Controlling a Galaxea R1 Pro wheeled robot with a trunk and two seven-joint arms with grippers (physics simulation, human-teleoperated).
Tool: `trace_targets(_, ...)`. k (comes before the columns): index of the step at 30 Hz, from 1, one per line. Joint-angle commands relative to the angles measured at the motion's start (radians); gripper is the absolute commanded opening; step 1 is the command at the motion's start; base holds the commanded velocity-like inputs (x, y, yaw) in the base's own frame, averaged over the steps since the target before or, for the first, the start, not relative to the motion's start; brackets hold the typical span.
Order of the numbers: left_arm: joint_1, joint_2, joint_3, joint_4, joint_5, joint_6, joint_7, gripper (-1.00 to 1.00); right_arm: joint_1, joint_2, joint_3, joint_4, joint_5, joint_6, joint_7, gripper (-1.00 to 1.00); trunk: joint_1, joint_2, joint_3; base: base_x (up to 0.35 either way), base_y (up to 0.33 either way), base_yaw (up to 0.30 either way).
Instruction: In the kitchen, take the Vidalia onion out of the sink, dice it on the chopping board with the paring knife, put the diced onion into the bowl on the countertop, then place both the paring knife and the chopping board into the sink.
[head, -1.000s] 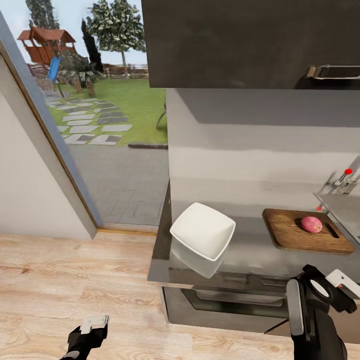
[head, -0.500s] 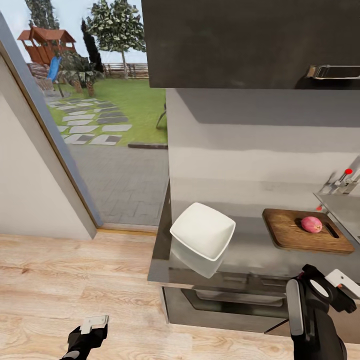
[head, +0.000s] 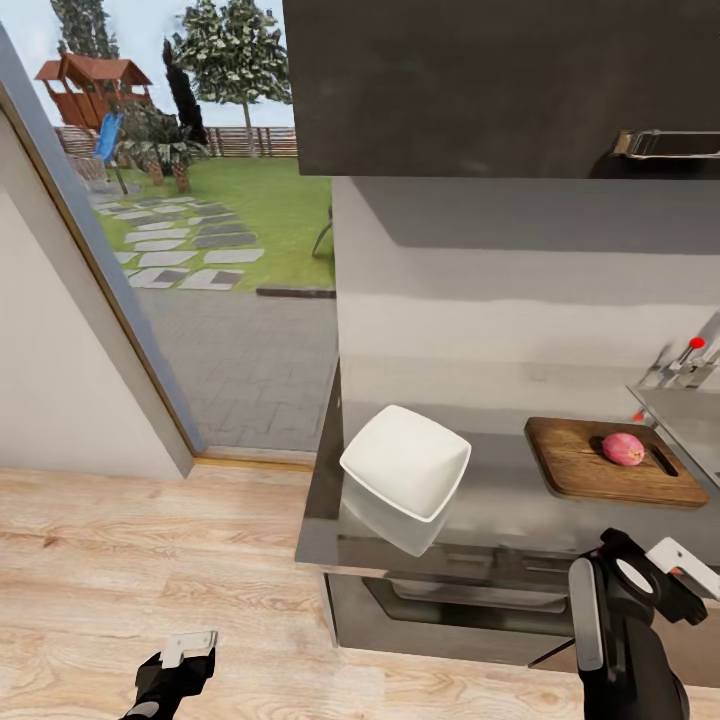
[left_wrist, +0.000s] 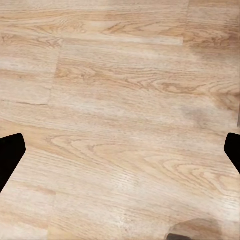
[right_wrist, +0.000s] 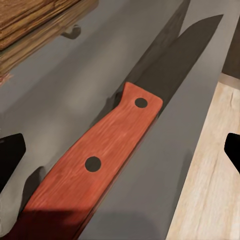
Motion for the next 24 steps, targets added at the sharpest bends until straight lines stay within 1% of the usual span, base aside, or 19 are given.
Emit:
trace_targets(1, -0.001, -0.001, -0.008, 0.003, 0.005, -0.005, 0.001, 1.00, -0.001, 0.001, -0.001, -0.002, -0.004, 0.006, -0.003, 1.00, 0.000, -0.001, -0.001, 0.000, 0.000, 0.000)
trace_targets(9, -0.001, -0.001, -0.008, 0.003, 0.005, -0.005, 0.001, 1.00, -0.001, 0.000, -0.002, -0.002, -0.009, 0.006, -0.002, 1.00, 0.000, -0.001, -0.006, 0.000, 0.000, 0.000)
trace_targets(24, -0.001, -0.001, -0.008, 0.003, 0.005, -0.005, 0.001, 1.00, -0.001, 0.000, -0.002, 0.000, -0.017, 0.006, -0.002, 1.00, 0.000, -0.001, -0.029, 0.000, 0.000, 0.000)
